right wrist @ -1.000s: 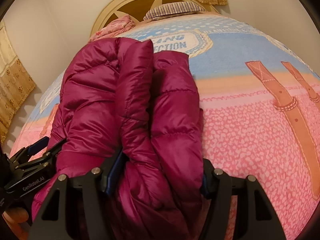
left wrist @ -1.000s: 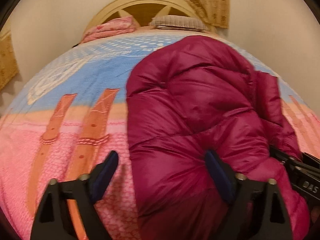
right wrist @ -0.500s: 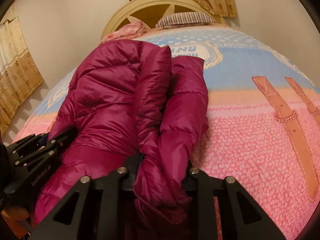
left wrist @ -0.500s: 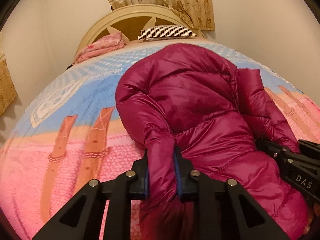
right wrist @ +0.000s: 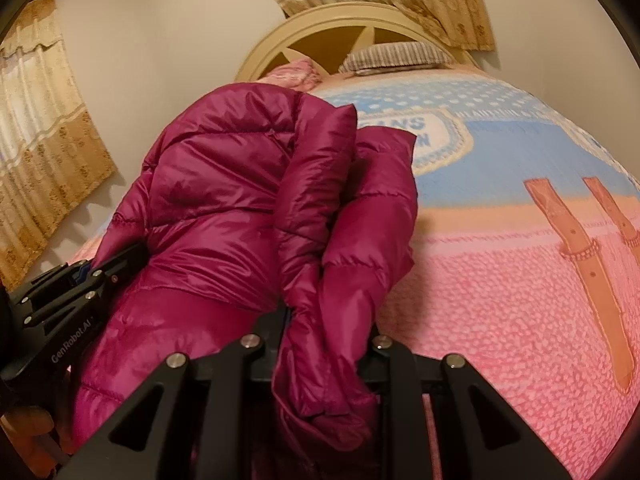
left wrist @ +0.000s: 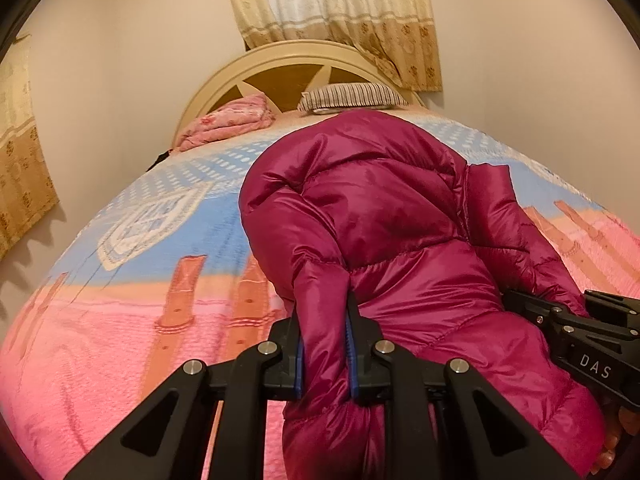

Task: Fold large clothes

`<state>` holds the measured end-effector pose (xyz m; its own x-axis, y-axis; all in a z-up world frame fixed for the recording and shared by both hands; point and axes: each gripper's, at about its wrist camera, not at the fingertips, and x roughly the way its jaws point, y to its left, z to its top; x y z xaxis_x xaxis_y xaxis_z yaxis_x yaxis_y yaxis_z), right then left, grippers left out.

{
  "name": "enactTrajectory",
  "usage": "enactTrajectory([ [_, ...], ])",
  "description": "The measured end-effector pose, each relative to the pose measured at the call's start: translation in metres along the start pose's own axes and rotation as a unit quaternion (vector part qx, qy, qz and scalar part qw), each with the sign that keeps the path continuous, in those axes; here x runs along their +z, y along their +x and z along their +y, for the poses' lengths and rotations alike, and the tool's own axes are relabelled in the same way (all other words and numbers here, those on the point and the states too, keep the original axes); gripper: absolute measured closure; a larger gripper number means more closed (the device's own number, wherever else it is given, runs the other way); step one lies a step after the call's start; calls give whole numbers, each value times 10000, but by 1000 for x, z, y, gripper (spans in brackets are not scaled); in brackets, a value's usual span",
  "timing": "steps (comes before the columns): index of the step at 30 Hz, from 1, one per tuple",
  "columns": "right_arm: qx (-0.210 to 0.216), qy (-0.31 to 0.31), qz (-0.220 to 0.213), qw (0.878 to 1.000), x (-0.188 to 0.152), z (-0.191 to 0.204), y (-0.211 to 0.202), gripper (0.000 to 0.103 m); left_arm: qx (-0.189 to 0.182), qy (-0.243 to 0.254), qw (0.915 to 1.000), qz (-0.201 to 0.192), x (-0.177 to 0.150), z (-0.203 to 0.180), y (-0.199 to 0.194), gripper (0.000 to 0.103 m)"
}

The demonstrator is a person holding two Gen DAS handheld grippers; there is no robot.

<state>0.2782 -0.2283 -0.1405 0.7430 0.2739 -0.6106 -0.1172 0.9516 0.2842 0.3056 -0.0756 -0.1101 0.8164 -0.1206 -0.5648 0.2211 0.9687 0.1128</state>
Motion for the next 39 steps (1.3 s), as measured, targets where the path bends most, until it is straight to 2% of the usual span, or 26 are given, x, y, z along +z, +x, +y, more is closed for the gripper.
enactTrajectory([
  [7,246,-237,-53,9994,7,30,3,80,228,-195,9995,-89,-3,37,-19,87],
  [24,668,-835,180,9941,7,99,32,80,715,-779,9944,-35,-33,123,-43,87],
  [39,875,-1320,422,9865,2,151,58,80,1039,-1225,9870,113,-65,176,-43,87],
])
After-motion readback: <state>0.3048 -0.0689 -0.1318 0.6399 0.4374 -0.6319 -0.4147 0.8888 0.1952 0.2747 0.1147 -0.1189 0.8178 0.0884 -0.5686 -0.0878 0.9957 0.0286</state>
